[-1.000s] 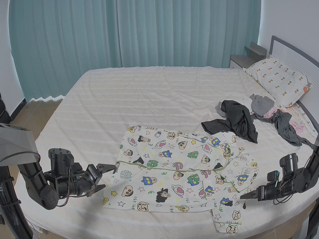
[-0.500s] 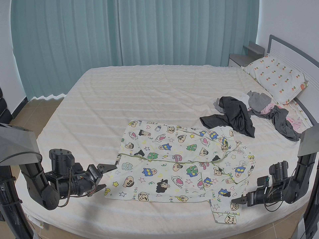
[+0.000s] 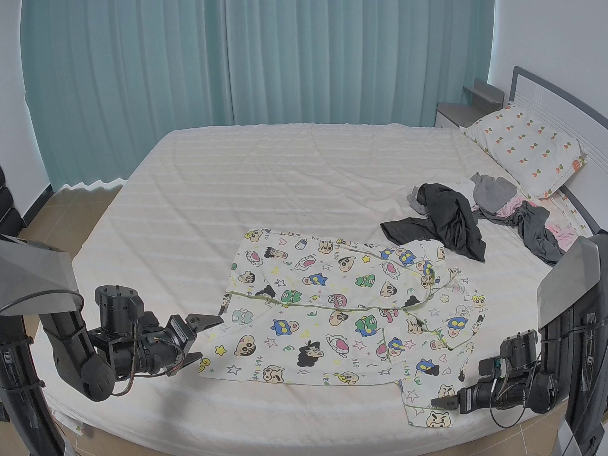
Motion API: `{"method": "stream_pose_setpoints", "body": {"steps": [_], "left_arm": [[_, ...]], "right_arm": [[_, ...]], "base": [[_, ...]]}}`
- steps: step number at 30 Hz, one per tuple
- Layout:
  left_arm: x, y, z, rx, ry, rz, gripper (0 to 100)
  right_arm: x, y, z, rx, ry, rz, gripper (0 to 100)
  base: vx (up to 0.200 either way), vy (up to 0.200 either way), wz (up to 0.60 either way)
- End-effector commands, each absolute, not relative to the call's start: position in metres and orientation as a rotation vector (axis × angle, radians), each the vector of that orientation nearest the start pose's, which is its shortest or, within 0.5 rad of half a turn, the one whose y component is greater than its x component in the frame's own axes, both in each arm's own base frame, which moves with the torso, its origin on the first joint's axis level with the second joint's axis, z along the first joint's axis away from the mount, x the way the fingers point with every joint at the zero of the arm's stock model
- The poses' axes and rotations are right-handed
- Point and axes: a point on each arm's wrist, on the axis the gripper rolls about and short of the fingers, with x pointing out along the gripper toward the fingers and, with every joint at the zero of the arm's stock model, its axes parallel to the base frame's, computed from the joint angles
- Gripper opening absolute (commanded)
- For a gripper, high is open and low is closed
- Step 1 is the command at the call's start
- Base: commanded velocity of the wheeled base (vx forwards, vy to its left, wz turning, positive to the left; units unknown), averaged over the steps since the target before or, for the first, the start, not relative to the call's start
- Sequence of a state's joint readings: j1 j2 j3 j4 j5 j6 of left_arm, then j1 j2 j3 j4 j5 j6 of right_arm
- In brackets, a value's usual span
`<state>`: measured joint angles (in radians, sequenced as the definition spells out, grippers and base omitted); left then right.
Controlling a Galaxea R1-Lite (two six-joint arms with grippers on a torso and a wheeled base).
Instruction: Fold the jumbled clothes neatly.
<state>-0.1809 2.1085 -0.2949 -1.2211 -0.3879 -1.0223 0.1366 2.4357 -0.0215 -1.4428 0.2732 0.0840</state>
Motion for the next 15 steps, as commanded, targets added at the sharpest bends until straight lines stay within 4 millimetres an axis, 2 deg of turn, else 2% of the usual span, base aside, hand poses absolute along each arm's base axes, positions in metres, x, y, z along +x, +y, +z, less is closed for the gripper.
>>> {"method": "stream_pose_setpoints", "body": {"steps": [1, 2, 3, 11, 15], "left_arm": [[0.263, -0.057, 0.013, -1.024, 0.83, -0.198, 100], [0.263, -0.057, 0.013, -1.026, 0.83, -0.198, 100], [0.263, -0.057, 0.013, -1.026, 0.83, -0.198, 100], [0.263, -0.057, 0.013, -1.024, 0.832, -0.197, 100], [0.263, -0.057, 0.013, -1.023, 0.831, -0.197, 100]], "right_arm": [[0.197, 0.034, -0.068, 0.144, 1.037, 0.336, 100], [0.197, 0.035, -0.068, 0.143, 1.038, 0.34, 100], [0.197, 0.036, -0.068, 0.143, 1.035, 0.349, 0], [0.199, 0.037, -0.062, 0.186, 1.0, 0.33, 0], [0.201, 0.029, -0.054, 0.206, 0.975, 0.309, 0]], "base": [[0.0, 0.0, 0.0], [0.0, 0.0, 0.0], [0.0, 0.0, 0.0], [0.0, 0.0, 0.0], [0.0, 0.0, 0.0]]}}
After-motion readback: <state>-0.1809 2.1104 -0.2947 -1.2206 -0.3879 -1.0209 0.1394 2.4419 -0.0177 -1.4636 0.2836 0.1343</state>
